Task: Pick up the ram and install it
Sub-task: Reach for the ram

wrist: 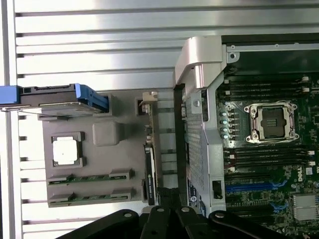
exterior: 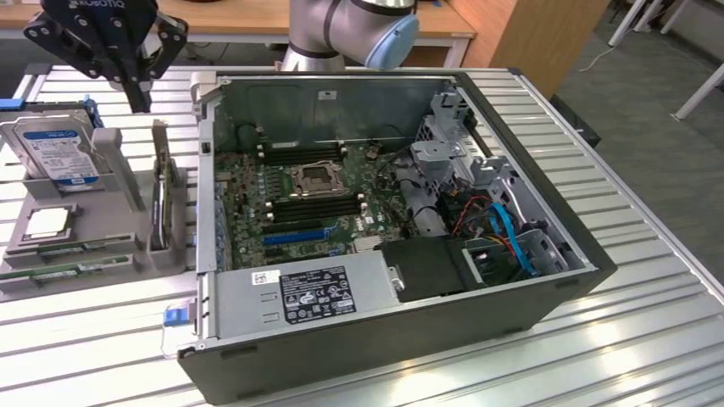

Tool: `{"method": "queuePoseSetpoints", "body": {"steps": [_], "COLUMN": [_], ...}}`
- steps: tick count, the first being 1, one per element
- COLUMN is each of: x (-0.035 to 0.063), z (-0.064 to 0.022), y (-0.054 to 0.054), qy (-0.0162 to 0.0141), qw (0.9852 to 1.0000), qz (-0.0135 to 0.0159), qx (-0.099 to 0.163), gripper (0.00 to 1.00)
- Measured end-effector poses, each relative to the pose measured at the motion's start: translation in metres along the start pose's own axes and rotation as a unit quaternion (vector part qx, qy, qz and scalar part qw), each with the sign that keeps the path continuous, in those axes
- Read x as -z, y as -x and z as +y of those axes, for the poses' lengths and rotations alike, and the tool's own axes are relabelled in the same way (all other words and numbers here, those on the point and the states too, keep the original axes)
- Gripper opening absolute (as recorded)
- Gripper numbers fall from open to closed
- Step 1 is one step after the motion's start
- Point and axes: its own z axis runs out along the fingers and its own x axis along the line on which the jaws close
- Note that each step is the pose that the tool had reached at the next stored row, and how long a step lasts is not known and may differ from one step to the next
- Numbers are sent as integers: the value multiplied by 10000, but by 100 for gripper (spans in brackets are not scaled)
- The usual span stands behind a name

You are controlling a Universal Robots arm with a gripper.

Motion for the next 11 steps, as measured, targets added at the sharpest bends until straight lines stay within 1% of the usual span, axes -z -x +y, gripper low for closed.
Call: {"method": "queuePoseSetpoints", "body": {"steps": [11], "x": [1], "z": [-13], "y": [-167], "qy": [0], "qw": [10000], "qz": [0], "qx": [0], "gripper": [10]}}
